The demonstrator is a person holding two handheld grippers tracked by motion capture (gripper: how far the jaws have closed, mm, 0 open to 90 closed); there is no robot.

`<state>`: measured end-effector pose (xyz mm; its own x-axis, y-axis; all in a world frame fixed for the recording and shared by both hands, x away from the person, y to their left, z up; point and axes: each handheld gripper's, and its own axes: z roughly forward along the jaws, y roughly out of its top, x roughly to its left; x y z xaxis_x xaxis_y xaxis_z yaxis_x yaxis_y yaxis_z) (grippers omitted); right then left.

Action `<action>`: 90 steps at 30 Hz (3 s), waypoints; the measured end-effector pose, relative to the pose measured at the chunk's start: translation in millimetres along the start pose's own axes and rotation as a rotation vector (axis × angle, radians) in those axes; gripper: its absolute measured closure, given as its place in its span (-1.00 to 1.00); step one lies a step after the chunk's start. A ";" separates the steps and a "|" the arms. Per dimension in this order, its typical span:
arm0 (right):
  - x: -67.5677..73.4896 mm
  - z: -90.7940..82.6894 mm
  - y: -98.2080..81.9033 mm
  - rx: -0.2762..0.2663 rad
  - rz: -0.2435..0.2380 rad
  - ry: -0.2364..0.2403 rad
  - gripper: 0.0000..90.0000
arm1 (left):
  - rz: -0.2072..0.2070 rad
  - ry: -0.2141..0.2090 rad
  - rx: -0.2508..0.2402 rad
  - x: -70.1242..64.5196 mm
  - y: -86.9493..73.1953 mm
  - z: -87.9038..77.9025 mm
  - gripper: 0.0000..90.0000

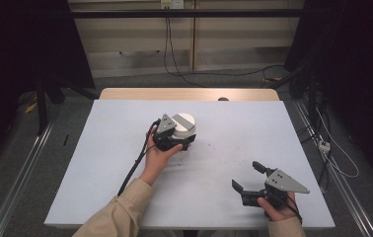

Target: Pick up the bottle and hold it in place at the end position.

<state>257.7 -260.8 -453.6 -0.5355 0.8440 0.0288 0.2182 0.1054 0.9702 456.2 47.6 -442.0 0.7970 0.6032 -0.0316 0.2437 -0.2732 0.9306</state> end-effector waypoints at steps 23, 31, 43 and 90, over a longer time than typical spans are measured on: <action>-0.4 -0.4 -0.3 -0.001 0.005 0.001 -0.91 | 0.006 -0.011 0.009 -2.9 -3.7 9.3 -0.59; -0.6 -0.2 -0.4 -0.001 0.004 0.002 -0.91 | 0.016 -0.014 0.011 -3.0 -4.9 10.9 -0.59; -0.1 -1.4 -0.4 0.000 0.002 0.003 -0.91 | 0.024 -0.019 0.007 -6.0 -6.9 13.7 -0.59; 14.0 92.7 58.3 0.052 0.046 0.018 -0.58 | 0.036 -0.025 -0.013 -7.5 -14.5 9.2 -0.59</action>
<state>338.5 -194.1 -419.0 -0.5383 0.8391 0.0780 0.2848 0.0939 0.9540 451.8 40.2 -458.6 0.8189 0.5739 -0.0070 0.2074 -0.2846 0.9359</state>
